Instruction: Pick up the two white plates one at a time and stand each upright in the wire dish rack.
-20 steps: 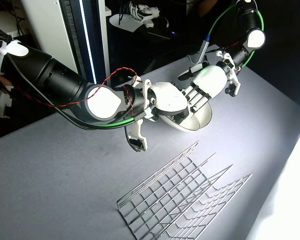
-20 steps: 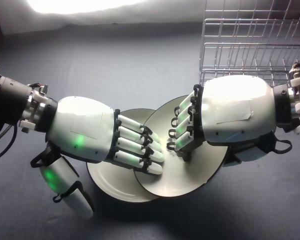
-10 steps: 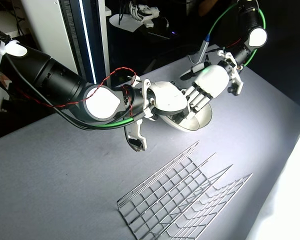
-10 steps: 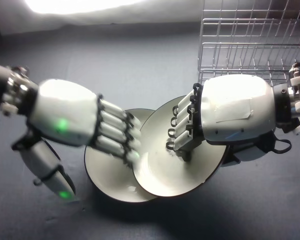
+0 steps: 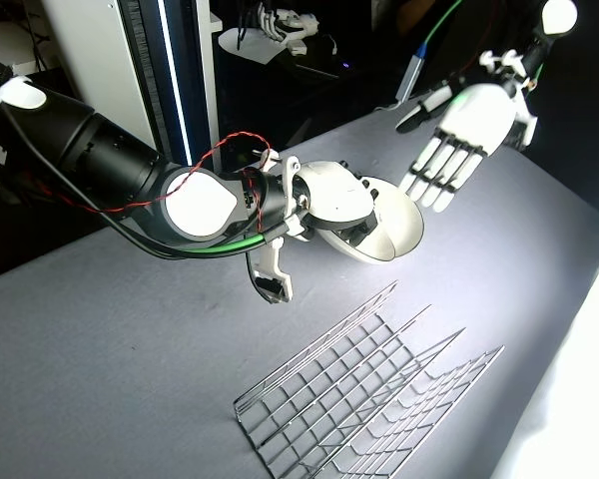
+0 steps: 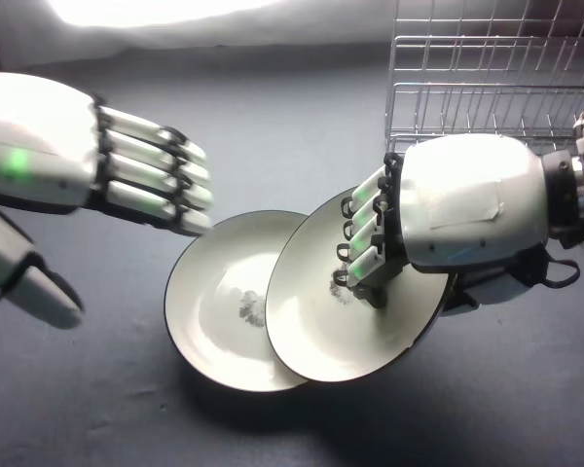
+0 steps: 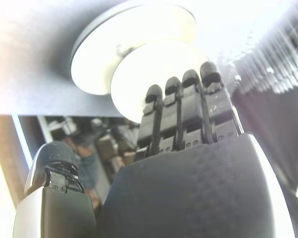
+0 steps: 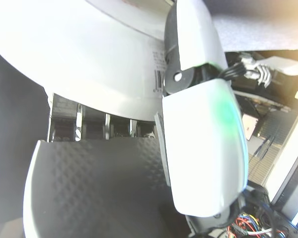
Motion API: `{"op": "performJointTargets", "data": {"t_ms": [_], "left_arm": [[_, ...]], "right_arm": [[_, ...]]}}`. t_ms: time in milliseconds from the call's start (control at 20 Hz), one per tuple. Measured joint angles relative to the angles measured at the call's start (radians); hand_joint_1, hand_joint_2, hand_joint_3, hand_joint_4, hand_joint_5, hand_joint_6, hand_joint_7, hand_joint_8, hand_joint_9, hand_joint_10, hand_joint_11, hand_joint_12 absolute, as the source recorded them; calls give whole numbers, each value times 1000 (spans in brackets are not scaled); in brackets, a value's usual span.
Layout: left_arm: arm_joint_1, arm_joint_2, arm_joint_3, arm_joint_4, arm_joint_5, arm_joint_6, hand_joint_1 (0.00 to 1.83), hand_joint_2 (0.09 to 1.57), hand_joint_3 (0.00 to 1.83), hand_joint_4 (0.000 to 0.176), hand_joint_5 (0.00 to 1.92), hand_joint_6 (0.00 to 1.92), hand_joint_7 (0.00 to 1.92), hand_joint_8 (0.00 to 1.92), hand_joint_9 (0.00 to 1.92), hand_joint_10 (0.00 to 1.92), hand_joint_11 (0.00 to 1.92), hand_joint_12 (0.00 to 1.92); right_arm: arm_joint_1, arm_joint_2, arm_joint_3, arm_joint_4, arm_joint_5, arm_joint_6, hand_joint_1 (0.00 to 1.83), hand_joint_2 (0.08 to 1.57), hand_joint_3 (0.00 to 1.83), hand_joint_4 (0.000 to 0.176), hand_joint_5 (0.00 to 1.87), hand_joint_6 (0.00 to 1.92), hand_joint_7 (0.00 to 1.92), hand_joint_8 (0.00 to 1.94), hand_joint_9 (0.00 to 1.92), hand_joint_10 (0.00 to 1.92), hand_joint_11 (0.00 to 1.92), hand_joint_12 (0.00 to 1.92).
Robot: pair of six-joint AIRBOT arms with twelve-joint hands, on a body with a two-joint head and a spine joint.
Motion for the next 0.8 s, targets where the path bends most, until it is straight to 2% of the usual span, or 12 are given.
{"op": "performJointTargets", "data": {"t_ms": [250,550,800], "left_arm": [[-10,72,-3,7,-6,-40,0,1119,2,0,117,2,82,1,39,1,0,41],[-21,159,-29,16,-8,-67,0,1108,0,0,117,2,84,1,43,0,0,34],[-25,193,-36,-25,-15,-93,0,1106,0,0,96,0,81,2,44,4,1,38]], "right_arm": [[46,25,-44,38,-31,3,1371,1117,0,0,908,1084,990,922,915,1166,749,1158],[93,88,-116,87,-61,5,1370,1118,0,0,899,1100,975,925,928,1159,757,1132],[122,138,-168,159,-65,10,1368,1124,1,0,885,1123,979,922,907,1187,728,1158]]}}
